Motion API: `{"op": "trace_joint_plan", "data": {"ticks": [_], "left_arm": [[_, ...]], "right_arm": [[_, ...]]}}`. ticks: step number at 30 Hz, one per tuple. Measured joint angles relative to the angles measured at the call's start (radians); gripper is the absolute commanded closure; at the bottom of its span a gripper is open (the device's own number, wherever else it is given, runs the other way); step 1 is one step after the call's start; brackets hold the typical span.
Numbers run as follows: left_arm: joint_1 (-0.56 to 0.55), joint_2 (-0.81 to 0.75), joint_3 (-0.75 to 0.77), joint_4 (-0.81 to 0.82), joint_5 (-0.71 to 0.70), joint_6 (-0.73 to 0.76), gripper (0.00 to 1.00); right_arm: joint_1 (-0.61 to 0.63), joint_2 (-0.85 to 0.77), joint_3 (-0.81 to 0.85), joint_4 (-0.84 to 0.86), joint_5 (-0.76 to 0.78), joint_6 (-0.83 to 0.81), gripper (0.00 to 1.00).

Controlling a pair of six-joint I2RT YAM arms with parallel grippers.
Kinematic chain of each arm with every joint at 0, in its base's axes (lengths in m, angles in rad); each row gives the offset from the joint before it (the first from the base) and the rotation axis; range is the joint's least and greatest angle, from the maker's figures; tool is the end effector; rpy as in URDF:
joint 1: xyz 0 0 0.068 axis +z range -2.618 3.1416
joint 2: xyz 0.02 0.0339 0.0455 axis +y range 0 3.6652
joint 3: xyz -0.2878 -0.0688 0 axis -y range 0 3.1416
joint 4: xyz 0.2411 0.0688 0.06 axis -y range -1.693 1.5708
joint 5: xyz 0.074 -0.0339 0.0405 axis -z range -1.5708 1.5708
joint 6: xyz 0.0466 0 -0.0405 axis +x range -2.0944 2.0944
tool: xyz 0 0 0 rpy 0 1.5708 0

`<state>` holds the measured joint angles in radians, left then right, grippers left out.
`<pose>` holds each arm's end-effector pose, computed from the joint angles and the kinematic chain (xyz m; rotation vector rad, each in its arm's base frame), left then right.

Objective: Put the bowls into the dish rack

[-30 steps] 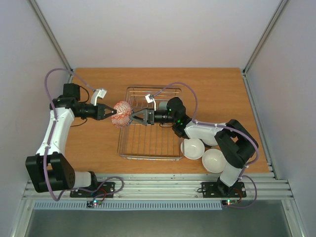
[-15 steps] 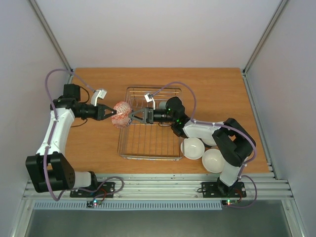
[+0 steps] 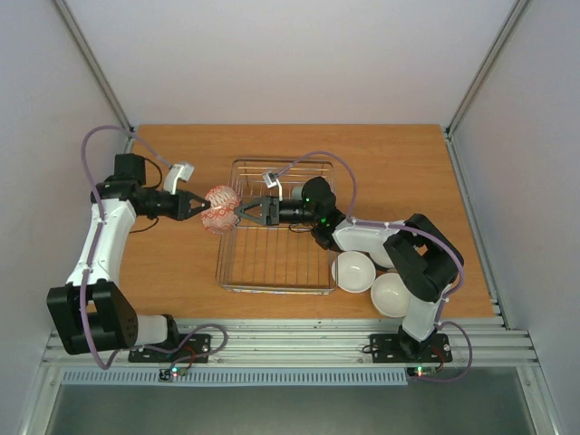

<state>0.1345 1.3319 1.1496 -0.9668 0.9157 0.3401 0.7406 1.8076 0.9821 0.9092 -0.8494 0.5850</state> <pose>0.2446 -0.0042 0.3150 0.4871 2.3092 -1.0060 0.2713 0.2954 0.2655 -0.9044 1.5265 1.6329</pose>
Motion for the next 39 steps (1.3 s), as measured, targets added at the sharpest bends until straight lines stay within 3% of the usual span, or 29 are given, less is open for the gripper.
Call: {"op": "trace_joint_plan", "data": {"ticks": [3,9,13,19,25,33,39], "left_arm": [[0.003,-0.004,0.000,0.001,-0.003,0.001,0.90],[-0.008,-0.005,-0.005,-0.005,0.022,0.002,0.44],[-0.012,-0.014,-0.008,-0.009,0.037,0.002,0.28],[-0.012,-0.085,-0.020,0.003,0.019,-0.003,0.16],[-0.012,-0.176,-0.039,0.035,-0.058,-0.031,0.14],[-0.012,-0.186,-0.044,0.059,-0.134,-0.052,0.14],[-0.012,-0.183,-0.054,0.066,-0.148,-0.053,0.14]], "right_arm": [[0.000,0.004,0.011,-0.010,-0.005,0.001,0.99],[0.010,0.005,0.027,-0.053,-0.014,-0.031,0.99],[0.017,-0.018,0.037,-0.158,-0.008,-0.099,0.99],[0.018,-0.119,0.105,-0.497,0.092,-0.290,0.99],[0.024,-0.209,0.264,-0.893,0.301,-0.496,0.99],[0.100,-0.098,0.588,-1.353,0.751,-0.685,0.99],[0.145,0.029,0.676,-1.557,1.030,-0.739,0.99]]}}
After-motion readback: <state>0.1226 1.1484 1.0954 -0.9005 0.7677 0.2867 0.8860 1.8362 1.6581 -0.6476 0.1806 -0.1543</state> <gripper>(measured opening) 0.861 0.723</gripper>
